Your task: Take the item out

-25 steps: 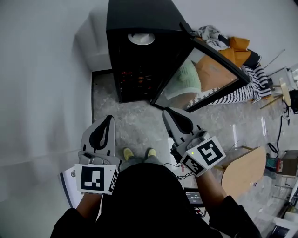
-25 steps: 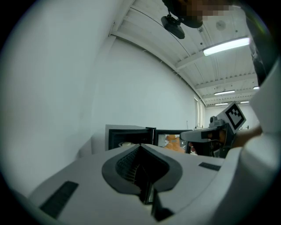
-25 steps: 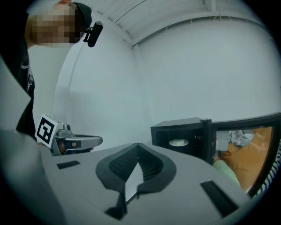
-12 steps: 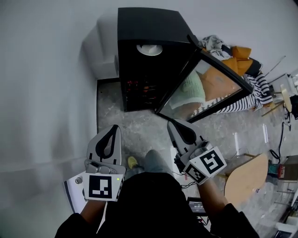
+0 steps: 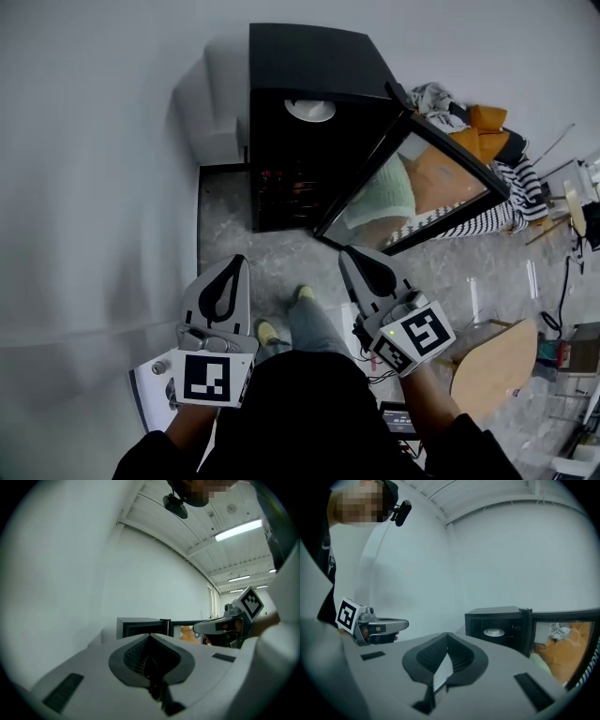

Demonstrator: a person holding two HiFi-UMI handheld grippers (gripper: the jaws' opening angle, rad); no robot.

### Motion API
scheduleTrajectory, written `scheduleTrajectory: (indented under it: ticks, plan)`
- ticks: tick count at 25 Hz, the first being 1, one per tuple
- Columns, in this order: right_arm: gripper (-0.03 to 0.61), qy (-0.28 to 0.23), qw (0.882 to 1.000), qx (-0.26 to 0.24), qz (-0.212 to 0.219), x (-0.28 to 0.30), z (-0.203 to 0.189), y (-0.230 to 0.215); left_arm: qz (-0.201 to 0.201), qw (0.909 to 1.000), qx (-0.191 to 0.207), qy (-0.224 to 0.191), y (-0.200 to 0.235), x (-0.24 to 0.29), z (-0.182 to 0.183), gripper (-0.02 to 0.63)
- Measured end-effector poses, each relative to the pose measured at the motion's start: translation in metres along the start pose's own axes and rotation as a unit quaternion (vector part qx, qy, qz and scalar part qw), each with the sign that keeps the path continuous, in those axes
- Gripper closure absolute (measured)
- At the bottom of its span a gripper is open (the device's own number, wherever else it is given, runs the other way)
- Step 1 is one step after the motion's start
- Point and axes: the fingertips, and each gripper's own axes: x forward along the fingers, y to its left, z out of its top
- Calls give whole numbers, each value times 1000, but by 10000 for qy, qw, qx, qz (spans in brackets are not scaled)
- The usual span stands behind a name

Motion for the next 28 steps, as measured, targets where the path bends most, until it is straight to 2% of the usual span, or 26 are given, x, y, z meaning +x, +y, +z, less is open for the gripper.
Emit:
scheduleTrajectory:
  ticks: [6, 17, 28]
  plan:
    - [572, 16, 10000, -71, -10, 8, 0, -1, -19, 10000, 46, 36, 3, 7, 0, 606]
    - [572, 8, 9998, 146, -128, 15, -1, -33, -176, 9998, 83, 94, -5, 40, 3, 606]
    - [572, 74, 9997, 226, -27, 43, -1, -57, -85, 9997, 27, 210, 8, 74, 2, 606]
